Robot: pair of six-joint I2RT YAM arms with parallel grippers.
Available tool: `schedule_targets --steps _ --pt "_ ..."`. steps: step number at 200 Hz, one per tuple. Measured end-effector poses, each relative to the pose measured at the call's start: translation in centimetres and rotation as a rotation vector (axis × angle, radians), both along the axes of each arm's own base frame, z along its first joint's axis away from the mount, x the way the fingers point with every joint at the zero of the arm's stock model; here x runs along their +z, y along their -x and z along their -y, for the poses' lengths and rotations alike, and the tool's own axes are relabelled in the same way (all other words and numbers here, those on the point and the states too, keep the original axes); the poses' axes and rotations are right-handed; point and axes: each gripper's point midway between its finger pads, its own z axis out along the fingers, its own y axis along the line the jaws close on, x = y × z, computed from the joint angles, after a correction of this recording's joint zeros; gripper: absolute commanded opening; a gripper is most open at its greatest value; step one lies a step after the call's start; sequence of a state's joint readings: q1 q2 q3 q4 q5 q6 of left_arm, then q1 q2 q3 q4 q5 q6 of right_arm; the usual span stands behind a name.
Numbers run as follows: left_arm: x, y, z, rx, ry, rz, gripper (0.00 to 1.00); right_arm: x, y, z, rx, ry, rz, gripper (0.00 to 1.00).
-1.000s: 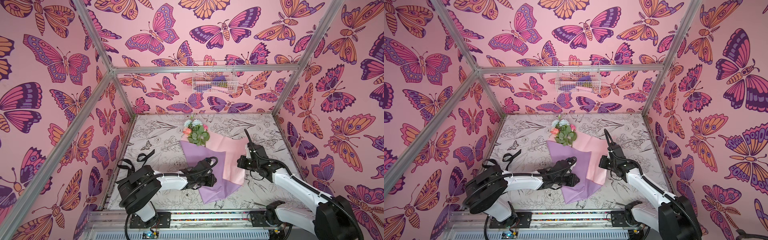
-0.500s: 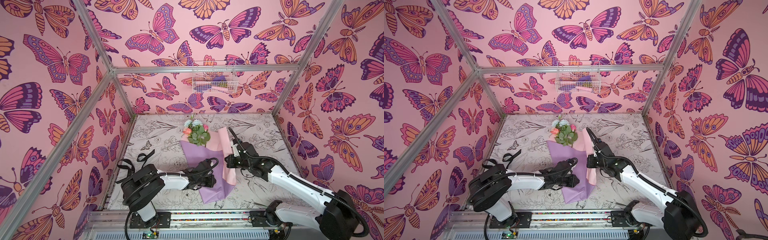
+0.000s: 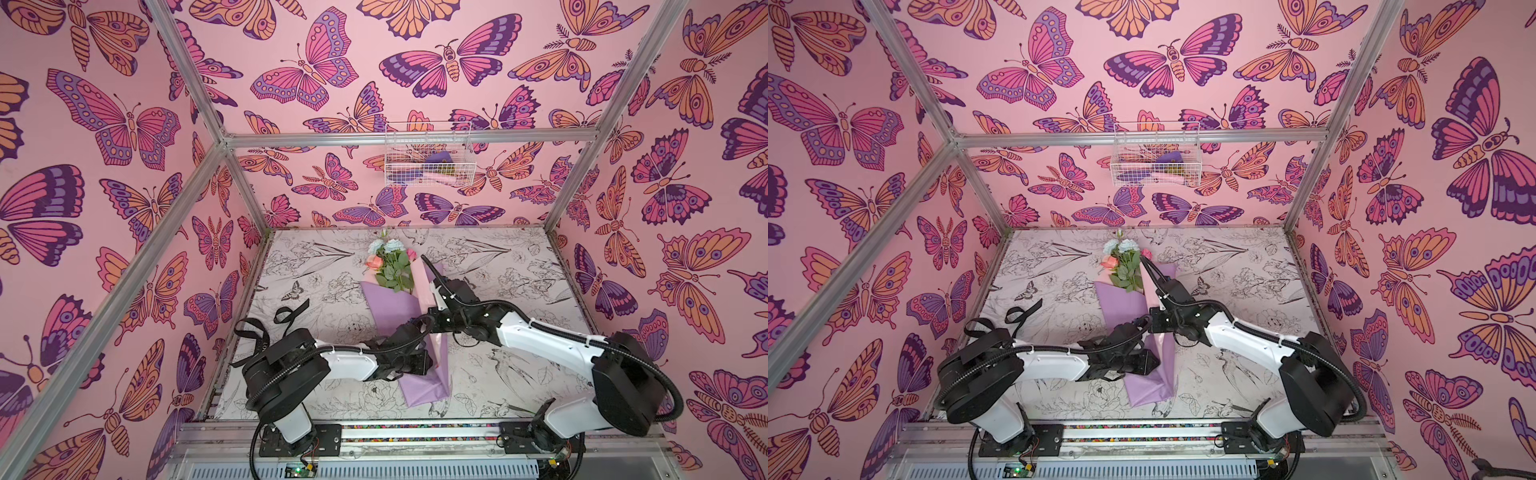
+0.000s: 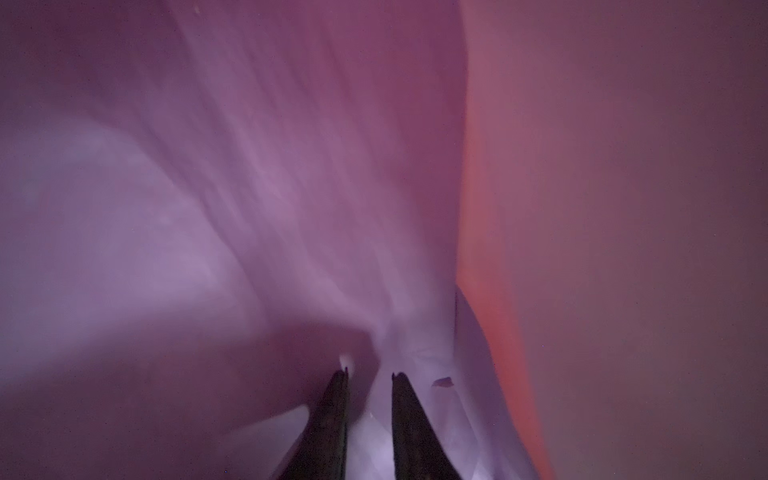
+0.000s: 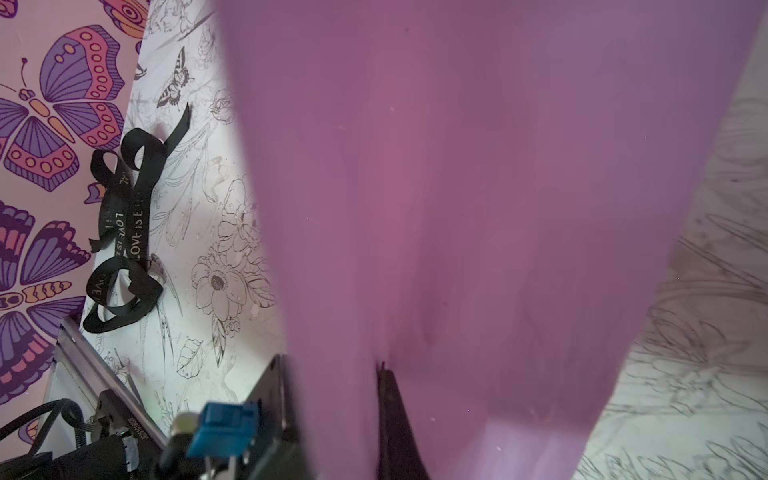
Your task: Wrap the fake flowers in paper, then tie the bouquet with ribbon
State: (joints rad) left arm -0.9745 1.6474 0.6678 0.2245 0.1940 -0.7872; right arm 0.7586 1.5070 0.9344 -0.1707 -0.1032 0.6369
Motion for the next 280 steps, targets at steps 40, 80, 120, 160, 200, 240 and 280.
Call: schedule_targets --steps 40,80,120,160,200,240,280 --pt "0.0 0.1 -0.6 0.018 -0.001 0.004 0.23 -1.7 -1.0 -1.1 -0.01 0.01 -0.03 0.0" --pt "0.3 0.4 -1.7 0.043 -0.008 0.009 0.24 -3.5 -1.0 -1.8 -0.006 0.005 -0.074 0.0" --pt "1.6 0.6 -3.3 0.109 0.024 0.024 0.24 -4.5 -0.4 -2.9 0.024 -0.016 -0.11 0.0" --pt "2.9 0.9 -6.7 0.26 0.054 0.03 0.2 -4.4 -0.3 -3.3 0.037 -0.031 -0.113 0.0" --pt "3.5 0.2 -10.0 0.415 0.051 0.039 0.2 -3.9 -0.1 -4.1 0.06 -0.039 -0.103 0.0" --pt "1.9 -0.7 -11.1 0.467 0.004 0.022 0.18 -3.8 0.1 -5.6 0.094 -0.036 -0.098 0.0" --pt "-0.1 -0.9 -11.0 0.462 -0.021 -0.014 0.17 -4.0 0.9 -7.2 0.15 -0.011 -0.097 0.0"
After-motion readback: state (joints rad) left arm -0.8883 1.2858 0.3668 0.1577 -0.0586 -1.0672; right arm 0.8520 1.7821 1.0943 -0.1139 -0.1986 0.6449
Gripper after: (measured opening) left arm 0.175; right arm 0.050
